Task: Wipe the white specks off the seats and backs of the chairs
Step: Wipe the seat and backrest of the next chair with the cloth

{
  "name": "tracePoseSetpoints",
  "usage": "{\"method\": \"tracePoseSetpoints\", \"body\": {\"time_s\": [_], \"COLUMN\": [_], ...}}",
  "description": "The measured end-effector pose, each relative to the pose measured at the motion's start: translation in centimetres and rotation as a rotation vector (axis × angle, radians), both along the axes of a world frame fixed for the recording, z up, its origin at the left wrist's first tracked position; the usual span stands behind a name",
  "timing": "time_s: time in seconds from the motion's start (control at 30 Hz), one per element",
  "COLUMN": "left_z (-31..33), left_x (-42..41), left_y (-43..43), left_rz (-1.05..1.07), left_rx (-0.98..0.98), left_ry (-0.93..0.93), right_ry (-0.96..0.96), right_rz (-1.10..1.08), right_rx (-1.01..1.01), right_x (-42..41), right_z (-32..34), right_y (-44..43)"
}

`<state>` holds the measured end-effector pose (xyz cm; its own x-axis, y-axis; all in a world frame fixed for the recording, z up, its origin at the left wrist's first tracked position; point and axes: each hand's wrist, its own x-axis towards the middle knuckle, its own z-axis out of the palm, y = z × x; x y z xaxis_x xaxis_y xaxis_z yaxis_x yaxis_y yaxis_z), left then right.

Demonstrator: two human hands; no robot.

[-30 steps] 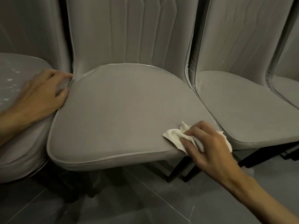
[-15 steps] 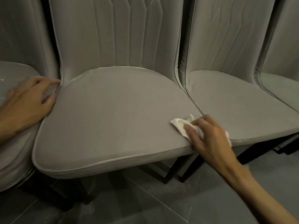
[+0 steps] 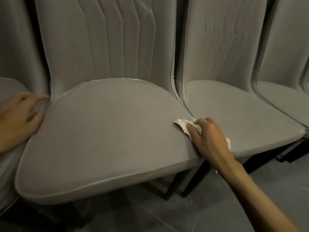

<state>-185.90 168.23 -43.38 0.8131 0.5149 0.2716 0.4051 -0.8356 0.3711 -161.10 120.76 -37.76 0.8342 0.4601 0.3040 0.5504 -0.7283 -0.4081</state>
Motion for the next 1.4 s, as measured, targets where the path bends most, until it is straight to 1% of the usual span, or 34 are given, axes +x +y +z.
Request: {"method": "tracePoseSetpoints", "body": {"time_s": [0.07,0.17,0.23,0.3,0.37,0.43,0.5,0.6,0.7,0.8,0.93,1.0,1.07,1.13,1.17,1.2,1.23,1.3,1.33,1.4], "left_z": [1.8,3.2,3.4,3.1,2.9,2.8,2.9,4.3,5.7,6.5,6.5,6.3,5.9,5.4,5.2,5.2,5.1,4.9,4.9,4.7], "left_x": [0.2,0.6,0.7,1.0,1.0,0.9,0.9,1.5,2.5,3.7,4.9,5.4,5.7,5.7,5.7,5.7,5.7,5.7,5.7,5.9], "left_y": [-1.6,-3.7,-4.0,-3.7,-3.3,-3.1,-3.0,-3.1,-3.3,-3.6,-3.4,-3.1,-2.3,-1.1,-0.3,0.6,1.6,3.5,4.3,5.2], "left_rz": [0.039,0.132,0.116,0.105,0.1,0.095,0.077,0.093,0.09,0.077,0.075,0.084,0.074,0.043,0.036,0.038,0.041,0.022,0.001,-0.035], "left_rx": [-0.027,0.055,0.1,0.106,0.122,0.119,0.115,0.091,0.108,0.182,0.257,0.274,0.324,0.396,0.423,0.445,0.473,0.541,0.562,0.576], "left_ry": [-0.009,-0.046,-0.074,-0.061,-0.054,-0.048,-0.026,0.022,0.026,0.008,-0.024,-0.053,-0.073,-0.078,-0.082,-0.092,-0.101,-0.101,-0.096,-0.095], "right_ry": [-0.03,-0.064,-0.036,0.035,0.047,-0.012,-0.112,-0.104,-0.071,-0.068,-0.053,0.003,0.064,0.092,0.068,0.032,0.002,-0.006,0.002,0.043], "right_rz": [0.029,0.07,0.045,-0.011,-0.036,-0.032,-0.006,0.016,-0.031,-0.083,-0.086,0.002,0.176,0.344,0.372,0.344,0.265,0.083,0.027,-0.005], "right_rx": [0.024,0.004,-0.033,-0.012,0.001,-0.04,-0.075,-0.054,-0.056,-0.081,-0.077,-0.062,-0.044,-0.029,-0.031,-0.034,-0.035,-0.047,-0.056,-0.051], "right_x": [-0.2,1.7,4.4,6.9,7.9,7.3,6.1,6.2,8.1,9.5,10.5,10.2,9.6,9.5,9.8,10.4,11.0,11.4,11.2,10.2], "right_z": [-0.6,-0.9,-0.3,0.8,1.5,1.3,0.7,0.6,1.1,1.1,1.2,1.3,1.7,2.0,2.1,1.9,1.8,1.3,1.1,0.9], "right_y": [1.5,4.1,6.9,10.0,12.1,12.0,10.6,10.6,14.4,18.8,24.8,27.8,30.0,29.9,29.2,28.3,27.4,26.9,27.6,29.9]}}
